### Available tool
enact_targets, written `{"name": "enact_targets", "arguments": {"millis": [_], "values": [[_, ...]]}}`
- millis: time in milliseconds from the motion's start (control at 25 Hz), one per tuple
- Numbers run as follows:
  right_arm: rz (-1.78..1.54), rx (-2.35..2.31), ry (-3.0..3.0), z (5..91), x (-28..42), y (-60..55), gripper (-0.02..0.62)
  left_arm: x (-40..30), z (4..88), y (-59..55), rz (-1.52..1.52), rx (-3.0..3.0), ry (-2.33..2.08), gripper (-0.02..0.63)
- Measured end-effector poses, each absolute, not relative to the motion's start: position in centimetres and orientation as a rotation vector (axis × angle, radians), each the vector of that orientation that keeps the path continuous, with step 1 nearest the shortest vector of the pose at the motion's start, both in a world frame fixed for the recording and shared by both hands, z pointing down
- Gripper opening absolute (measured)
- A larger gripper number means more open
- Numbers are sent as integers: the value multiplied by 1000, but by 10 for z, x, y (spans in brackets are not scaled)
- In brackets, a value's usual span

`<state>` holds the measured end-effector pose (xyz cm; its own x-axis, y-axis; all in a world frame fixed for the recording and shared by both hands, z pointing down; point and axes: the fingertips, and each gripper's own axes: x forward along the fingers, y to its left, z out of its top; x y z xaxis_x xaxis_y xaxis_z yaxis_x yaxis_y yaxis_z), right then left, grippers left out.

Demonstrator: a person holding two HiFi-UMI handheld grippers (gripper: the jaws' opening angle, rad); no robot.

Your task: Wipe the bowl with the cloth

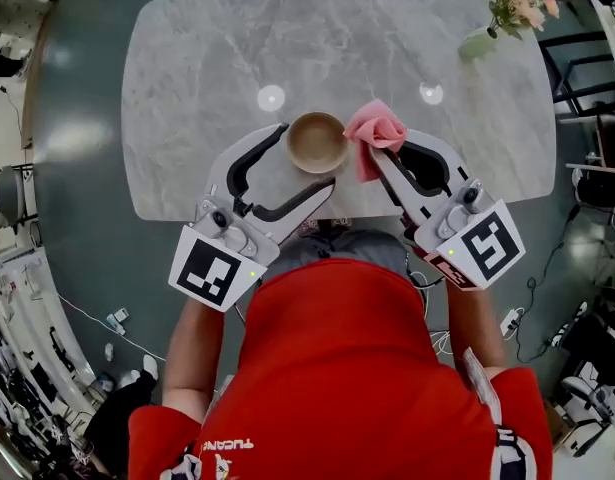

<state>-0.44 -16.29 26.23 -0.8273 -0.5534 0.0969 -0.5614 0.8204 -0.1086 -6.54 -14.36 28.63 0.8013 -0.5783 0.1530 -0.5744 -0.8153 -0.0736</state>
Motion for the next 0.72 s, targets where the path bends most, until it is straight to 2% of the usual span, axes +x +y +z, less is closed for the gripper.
{"name": "enact_targets", "arguments": {"millis": [120,440,600,720], "values": [[149,935,-2999,242,-1,-150,21,-71,276,-137,-269,-2921,1009,235],[56,894,-3037,231,-1,-118,21,-74,248,-122,-123,-2865,1113,81],[31,875,-3019,236,-4,-106,21,-76,248,-117,-117,-2865,1123,15],[56,866,-3022,240,-4,-100,21,-77,250,-115,-106,-2861,1140,6]]}}
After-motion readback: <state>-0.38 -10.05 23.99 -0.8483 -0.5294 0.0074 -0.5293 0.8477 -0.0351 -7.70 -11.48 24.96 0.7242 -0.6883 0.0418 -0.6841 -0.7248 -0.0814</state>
